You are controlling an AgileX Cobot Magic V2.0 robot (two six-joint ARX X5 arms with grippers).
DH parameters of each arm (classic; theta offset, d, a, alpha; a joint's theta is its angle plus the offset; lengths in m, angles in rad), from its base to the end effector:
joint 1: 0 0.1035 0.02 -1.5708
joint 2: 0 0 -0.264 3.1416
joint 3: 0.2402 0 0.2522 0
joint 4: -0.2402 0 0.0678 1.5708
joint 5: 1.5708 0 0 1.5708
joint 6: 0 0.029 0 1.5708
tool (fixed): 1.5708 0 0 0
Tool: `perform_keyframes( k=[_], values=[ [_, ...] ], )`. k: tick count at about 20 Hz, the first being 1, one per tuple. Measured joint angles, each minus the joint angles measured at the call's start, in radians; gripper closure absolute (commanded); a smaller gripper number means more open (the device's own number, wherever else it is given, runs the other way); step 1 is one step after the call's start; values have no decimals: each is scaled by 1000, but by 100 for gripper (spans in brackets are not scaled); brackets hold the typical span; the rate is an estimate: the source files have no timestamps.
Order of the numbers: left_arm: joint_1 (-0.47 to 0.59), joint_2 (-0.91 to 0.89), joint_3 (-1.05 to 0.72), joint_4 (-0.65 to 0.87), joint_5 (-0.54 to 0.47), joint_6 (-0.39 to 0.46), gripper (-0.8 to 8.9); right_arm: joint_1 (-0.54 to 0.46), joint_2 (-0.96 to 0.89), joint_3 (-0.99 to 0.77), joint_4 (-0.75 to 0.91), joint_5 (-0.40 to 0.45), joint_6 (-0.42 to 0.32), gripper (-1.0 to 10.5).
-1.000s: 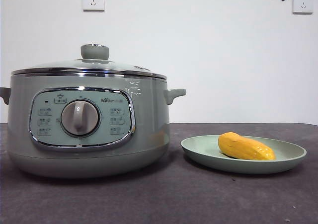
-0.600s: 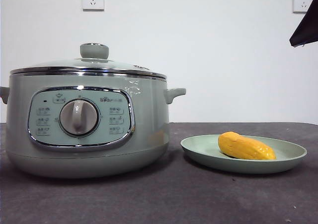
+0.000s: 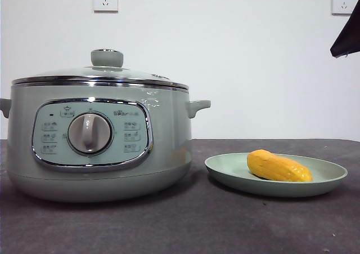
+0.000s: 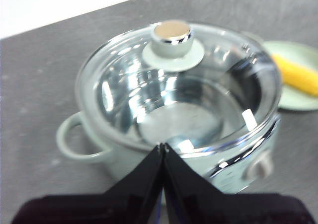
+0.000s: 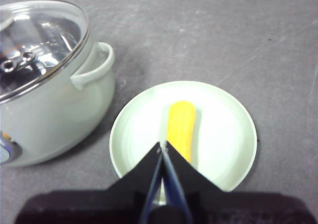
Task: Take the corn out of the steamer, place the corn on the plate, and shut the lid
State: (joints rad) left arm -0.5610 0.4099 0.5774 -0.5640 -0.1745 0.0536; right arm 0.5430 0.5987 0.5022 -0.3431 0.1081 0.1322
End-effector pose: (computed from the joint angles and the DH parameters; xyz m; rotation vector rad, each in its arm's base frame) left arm 0.0859 -0.0480 0.2715 0.1958 0.3622 -0.3915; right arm 0.1206 0.0691 0.2473 -0.0135 0.4467 0.3988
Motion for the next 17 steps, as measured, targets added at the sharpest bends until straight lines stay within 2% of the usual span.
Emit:
perform_keyframes(
  k=[2,4,8,11,14,17],
  values=[
    [61,-113,-38,15,-4,61,817,0,0,0,-2,0,0,945],
    [153,-234,-93,89,-2,77,817,0,0,0,-1,0,0,945],
    [345,-334,-268,303,88,60,817,0,0,0,-2,0,0,945],
    [462,-357,-403,357,147,16,817,0,0,0,-5,0,0,945],
    [505,-379,-499,356,153,-42,817,0,0,0,-5,0,0,945],
    [514,-395,-536,357,153,-64,817,0,0,0,-6,0,0,945]
  ],
)
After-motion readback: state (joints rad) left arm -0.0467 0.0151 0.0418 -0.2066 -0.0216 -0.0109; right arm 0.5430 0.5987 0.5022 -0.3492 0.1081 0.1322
